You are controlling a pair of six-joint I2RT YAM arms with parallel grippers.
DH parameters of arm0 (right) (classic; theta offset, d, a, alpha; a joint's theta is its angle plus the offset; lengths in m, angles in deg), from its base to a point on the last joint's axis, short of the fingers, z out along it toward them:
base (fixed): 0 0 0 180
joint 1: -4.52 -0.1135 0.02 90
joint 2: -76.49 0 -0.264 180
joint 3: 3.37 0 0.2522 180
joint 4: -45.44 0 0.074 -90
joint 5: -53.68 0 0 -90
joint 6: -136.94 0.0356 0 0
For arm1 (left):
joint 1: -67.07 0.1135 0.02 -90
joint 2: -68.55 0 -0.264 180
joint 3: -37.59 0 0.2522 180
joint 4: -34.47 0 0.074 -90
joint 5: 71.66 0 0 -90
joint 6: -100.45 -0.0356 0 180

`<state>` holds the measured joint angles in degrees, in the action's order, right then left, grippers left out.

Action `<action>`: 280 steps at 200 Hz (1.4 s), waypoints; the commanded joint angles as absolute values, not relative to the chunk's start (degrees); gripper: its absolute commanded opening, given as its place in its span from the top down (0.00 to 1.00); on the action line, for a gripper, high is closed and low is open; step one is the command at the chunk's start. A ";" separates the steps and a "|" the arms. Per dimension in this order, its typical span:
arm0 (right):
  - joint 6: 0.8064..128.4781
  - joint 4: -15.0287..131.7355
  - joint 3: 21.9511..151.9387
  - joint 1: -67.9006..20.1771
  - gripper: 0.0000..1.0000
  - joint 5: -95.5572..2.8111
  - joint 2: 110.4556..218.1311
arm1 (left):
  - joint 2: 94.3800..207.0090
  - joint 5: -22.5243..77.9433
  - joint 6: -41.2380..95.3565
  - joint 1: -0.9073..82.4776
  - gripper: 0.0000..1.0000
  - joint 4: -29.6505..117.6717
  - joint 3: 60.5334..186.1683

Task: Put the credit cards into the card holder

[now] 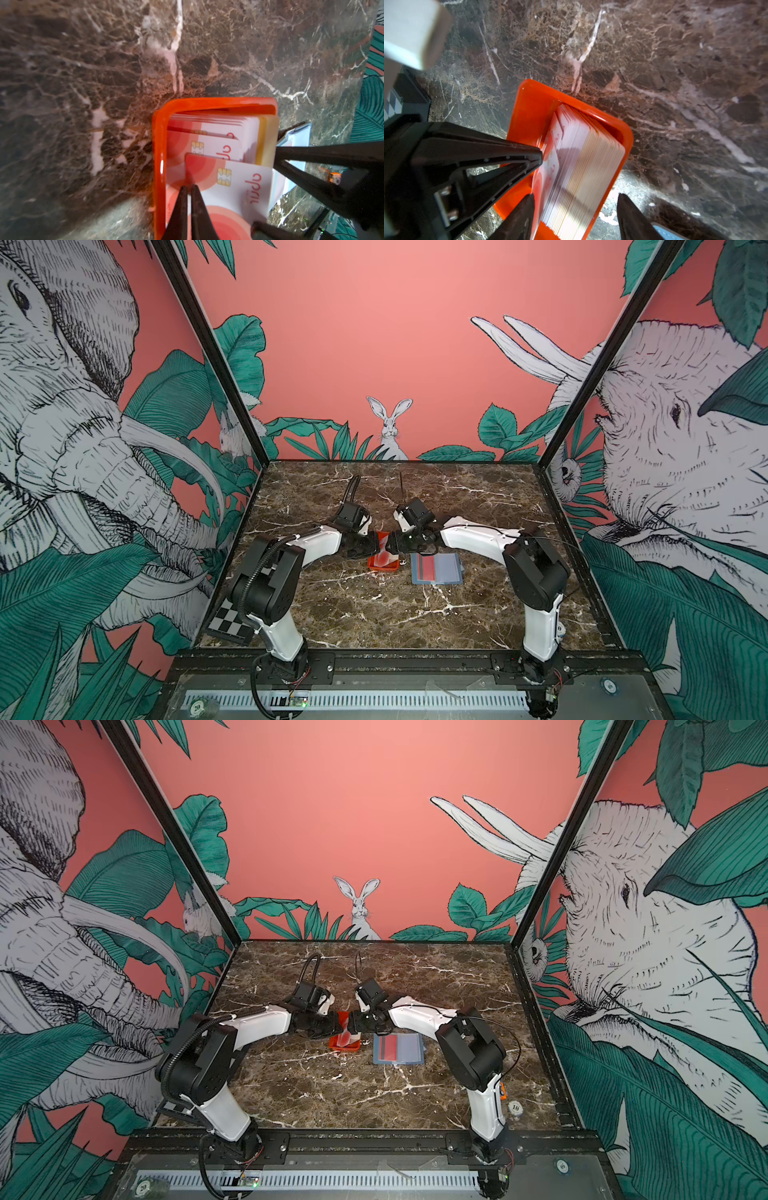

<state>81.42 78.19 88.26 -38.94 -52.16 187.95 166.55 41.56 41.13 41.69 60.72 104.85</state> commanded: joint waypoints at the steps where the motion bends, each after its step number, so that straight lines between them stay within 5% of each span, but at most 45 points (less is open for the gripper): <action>1: 81.93 79.37 87.30 -39.02 0.38 -51.80 184.36 | 167.27 41.91 41.66 41.85 0.90 60.80 104.17; 92: 91.14 77.59 87.15 -40.63 0.68 -53.65 183.75 | 166.55 41.63 41.88 41.85 0.91 61.26 104.28; 280: 95.28 73.40 87.34 -41.09 0.98 -55.02 185.96 | 162.51 41.63 43.02 41.85 0.91 61.19 103.18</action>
<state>94.36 74.95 87.30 -40.84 -56.07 187.27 165.83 41.69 42.46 41.73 60.07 104.10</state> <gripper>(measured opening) 0.056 0.088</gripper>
